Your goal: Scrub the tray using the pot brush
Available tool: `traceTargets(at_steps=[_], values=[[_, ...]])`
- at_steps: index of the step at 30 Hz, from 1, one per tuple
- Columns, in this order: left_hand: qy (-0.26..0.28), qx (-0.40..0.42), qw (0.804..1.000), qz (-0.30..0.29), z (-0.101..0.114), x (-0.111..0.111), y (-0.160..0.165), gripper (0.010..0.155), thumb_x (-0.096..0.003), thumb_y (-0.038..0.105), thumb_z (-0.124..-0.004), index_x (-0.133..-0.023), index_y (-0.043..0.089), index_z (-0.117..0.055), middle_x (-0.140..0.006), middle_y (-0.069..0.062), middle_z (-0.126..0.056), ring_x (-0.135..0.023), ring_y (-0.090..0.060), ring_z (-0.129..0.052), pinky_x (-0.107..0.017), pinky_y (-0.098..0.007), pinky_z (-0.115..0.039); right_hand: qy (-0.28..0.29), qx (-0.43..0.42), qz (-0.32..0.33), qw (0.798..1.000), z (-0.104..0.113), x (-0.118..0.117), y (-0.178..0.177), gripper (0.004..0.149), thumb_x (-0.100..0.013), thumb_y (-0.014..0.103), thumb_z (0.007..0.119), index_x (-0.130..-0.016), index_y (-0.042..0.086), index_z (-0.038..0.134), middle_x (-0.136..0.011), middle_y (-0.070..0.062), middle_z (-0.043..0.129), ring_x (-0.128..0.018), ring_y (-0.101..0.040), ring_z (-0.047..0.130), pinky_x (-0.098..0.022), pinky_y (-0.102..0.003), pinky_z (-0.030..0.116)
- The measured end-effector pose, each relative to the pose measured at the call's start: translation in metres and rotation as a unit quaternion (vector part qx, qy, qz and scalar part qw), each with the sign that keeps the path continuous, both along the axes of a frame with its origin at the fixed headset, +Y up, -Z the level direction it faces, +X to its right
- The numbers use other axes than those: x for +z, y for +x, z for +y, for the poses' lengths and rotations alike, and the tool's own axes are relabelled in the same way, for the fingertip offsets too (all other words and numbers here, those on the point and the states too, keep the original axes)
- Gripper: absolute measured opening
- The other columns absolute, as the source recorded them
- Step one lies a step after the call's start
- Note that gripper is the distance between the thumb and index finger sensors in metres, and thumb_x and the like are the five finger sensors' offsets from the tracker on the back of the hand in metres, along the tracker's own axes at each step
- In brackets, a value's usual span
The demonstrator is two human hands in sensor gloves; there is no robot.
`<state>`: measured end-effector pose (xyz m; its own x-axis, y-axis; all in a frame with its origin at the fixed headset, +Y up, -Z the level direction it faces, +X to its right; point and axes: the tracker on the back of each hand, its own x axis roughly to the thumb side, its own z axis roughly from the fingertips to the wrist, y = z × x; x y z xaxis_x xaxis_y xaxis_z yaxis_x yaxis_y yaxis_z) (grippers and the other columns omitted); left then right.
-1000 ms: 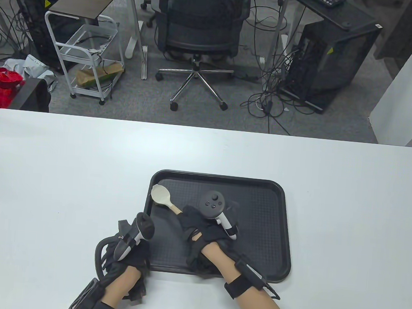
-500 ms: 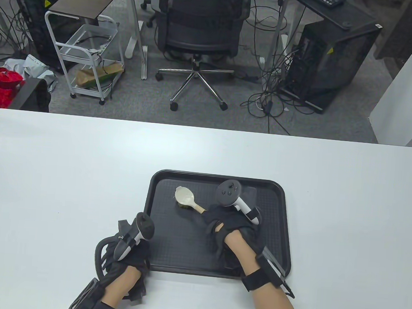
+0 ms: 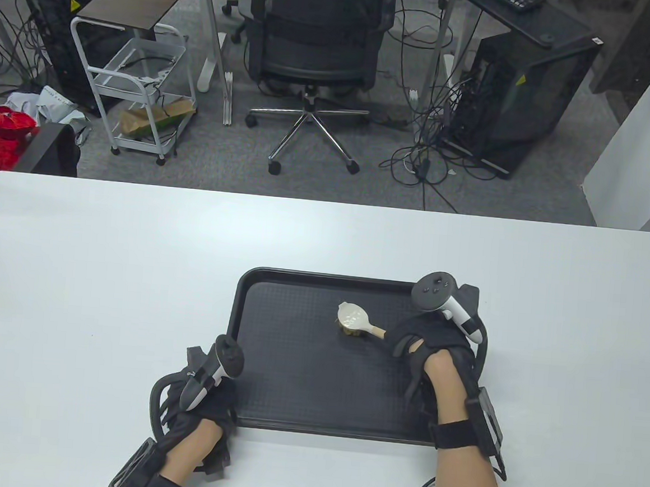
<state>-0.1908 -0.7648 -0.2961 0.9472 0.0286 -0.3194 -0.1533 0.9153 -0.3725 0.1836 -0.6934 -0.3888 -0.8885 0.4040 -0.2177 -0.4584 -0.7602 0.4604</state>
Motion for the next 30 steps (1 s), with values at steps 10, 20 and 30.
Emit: traceTargets(at_steps=[10, 20, 30], values=[[0.0, -0.003, 1.0, 0.0, 0.0, 0.0, 0.0, 0.064, -0.0447, 0.044, -0.072, -0.094, 0.007, -0.054, -0.061, 0.001, -0.087, -0.041, -0.02, -0.096, -0.042, -0.049, -0.08, -0.009, -0.03, -0.068, 0.997, 0.0, 0.004, 0.064, 0.051, -0.046, 0.033, 0.088, -0.087, 0.004, 0.084, -0.051, -0.019, 0.099, -0.013, -0.03, 0.097, -0.018, -0.051, 0.082], [-0.001, -0.004, 1.0, 0.001, 0.0, 0.0, 0.001, 0.064, -0.0447, 0.044, -0.072, -0.094, 0.008, -0.054, -0.061, 0.001, -0.087, -0.041, -0.02, -0.096, -0.042, -0.049, -0.081, -0.011, -0.061, -0.132, 0.989, -0.004, 0.014, 0.119, 0.051, -0.043, 0.031, 0.091, -0.085, 0.002, 0.087, -0.05, -0.02, 0.1, -0.011, -0.031, 0.096, -0.018, -0.052, 0.081], [-0.001, -0.005, 1.0, 0.001, 0.001, 0.0, 0.001, 0.064, -0.0448, 0.044, -0.072, -0.094, 0.008, -0.054, -0.061, 0.001, -0.087, -0.041, -0.02, -0.096, -0.042, -0.049, -0.08, 0.021, -0.1, -0.097, 0.99, 0.009, 0.016, 0.118, 0.05, -0.045, 0.031, 0.09, -0.086, 0.003, 0.085, -0.051, -0.019, 0.098, -0.013, -0.029, 0.096, -0.019, -0.05, 0.081]])
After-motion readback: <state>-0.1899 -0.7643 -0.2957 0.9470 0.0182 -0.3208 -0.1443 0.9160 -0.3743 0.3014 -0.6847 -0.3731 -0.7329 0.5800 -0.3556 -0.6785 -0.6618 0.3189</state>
